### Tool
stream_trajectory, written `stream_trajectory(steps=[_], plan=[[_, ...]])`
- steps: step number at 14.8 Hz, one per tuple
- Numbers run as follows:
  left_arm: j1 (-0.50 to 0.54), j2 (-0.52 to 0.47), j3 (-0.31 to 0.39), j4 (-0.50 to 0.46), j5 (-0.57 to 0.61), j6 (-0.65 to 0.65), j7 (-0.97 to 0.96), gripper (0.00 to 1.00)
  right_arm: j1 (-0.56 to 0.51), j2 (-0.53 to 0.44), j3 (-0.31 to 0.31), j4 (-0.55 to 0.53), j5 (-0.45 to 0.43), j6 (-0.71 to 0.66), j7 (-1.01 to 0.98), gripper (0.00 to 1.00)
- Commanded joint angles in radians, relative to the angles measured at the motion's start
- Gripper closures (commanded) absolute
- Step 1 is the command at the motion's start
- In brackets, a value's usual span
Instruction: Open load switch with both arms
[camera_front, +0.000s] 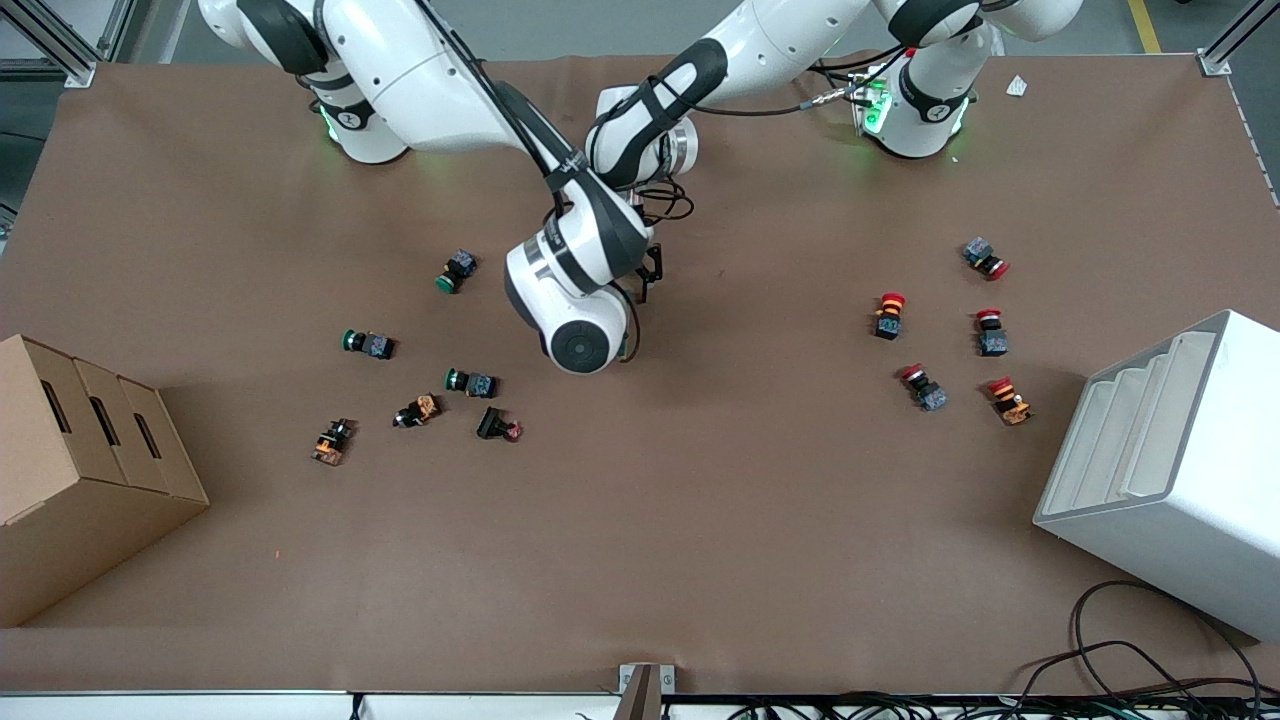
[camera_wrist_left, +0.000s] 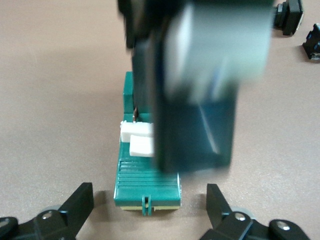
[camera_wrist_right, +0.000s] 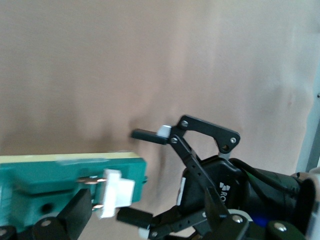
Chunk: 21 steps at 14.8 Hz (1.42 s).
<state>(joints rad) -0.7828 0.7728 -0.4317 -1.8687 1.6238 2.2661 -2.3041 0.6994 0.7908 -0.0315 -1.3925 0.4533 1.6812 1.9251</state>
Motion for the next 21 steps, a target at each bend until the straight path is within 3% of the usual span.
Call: stream_trajectory(steps=[1,4,6,10,16,19,21], plan=[[0.002,-0.027,0.002,-0.033,-0.001,0.01,-0.018,0.01,-0.066,-0.031,0.004,0.056,-0.077,-0.063,-0.141,0.0],[0.011,-0.067,0.001,-0.03,-0.033,0.01,-0.008,0.01,-0.098,-0.085,0.005,0.072,-0.264,-0.094,-0.375,0.0],[0.014,-0.111,0.002,-0.021,-0.112,0.01,0.037,0.01,-0.158,-0.136,0.004,0.06,-0.284,-0.095,-0.579,0.0],[0.062,-0.232,0.002,0.014,-0.39,0.01,0.282,0.01,-0.308,-0.249,0.004,0.001,-0.343,-0.094,-1.05,0.0],[0.259,-0.394,0.002,0.095,-0.749,0.01,0.622,0.01,-0.497,-0.369,0.004,-0.045,-0.428,-0.095,-1.532,0.0],[0.387,-0.418,0.002,0.202,-0.934,-0.003,0.832,0.0,-0.564,-0.412,0.004,-0.051,-0.45,-0.095,-1.681,0.0],[0.451,-0.411,0.004,0.3,-1.047,-0.081,0.999,0.0,-0.599,-0.438,0.004,-0.051,-0.459,-0.1,-1.742,0.0]])
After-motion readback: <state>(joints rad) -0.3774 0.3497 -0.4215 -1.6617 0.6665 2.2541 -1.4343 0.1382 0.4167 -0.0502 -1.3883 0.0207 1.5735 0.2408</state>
